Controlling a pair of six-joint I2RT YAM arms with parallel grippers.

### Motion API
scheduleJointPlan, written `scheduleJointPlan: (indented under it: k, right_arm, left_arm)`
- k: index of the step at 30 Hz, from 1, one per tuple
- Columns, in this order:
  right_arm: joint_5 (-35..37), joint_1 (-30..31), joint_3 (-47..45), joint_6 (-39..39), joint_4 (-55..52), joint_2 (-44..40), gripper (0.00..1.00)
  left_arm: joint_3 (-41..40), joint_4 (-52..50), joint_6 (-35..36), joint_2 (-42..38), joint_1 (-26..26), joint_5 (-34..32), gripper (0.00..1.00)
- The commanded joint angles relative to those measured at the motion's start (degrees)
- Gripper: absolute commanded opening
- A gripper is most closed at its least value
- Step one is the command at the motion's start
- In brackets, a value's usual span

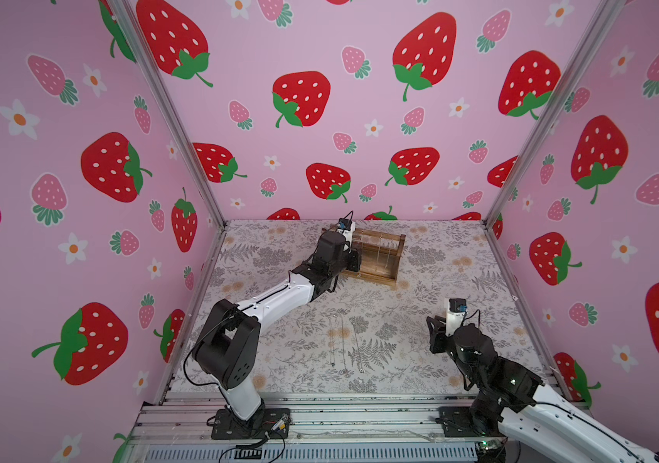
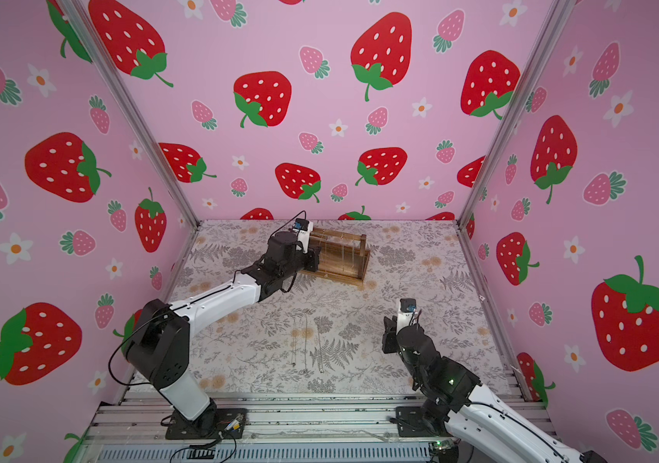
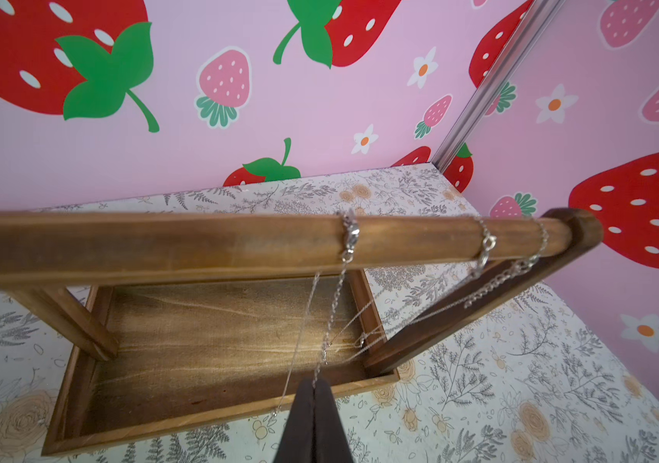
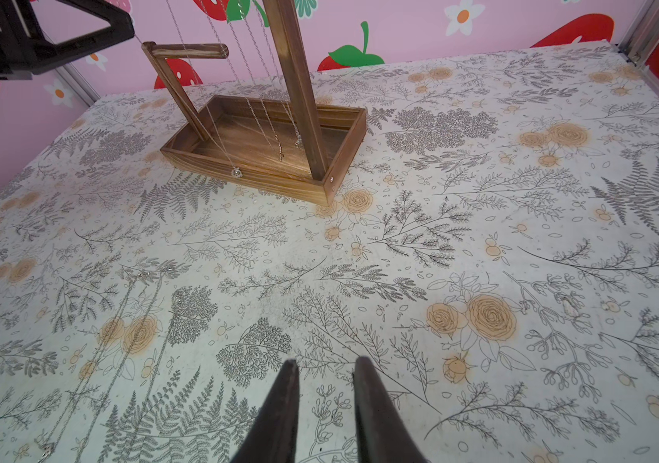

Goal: Take the necklace off the jewelry display stand
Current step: Take off the necklace from the stand.

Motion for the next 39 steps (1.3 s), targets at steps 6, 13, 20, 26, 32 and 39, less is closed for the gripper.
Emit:
scheduleJointPlan:
  k: [6,13,20,26,32,39]
  right_arm:
    - [-0.58,-0.16,-0.84,0.68,1.12,0.49,0.26]
    - [-0.57,-0.18,-0.84,0.64,1.06,0.23,0.26]
    - [-1.19,-0.22,-0.91,0.64,1.11,-0.12,0.26]
    - [-1.37,-0.24,-1.10,0.66,1.11,-0.87,0.26]
    - [-1.04,-0.23,-1.10,0.64,0.70,-1.30,0.26]
    - [-0.76,-0.20,-1.28,0.55,0.54,-1.72,0.26]
  left_arm:
    - [-3.35,2.23,-2.03,0.09,-0.13,0.85,0.00]
    - [-2.57,2.48,-1.82,0.80,-0.12,1.35,0.18]
    - [-1.63,3.39,-0.33,0.96,-0.08,1.72,0.34]
    - [1.67,2.97,1.67,1.93,0.21,2.06,0.36]
    - [4.94,1.98,2.54,3.80,0.73,1.93,0.36]
    - [6.65,1.79,2.50,4.81,1.66,2.12,0.33]
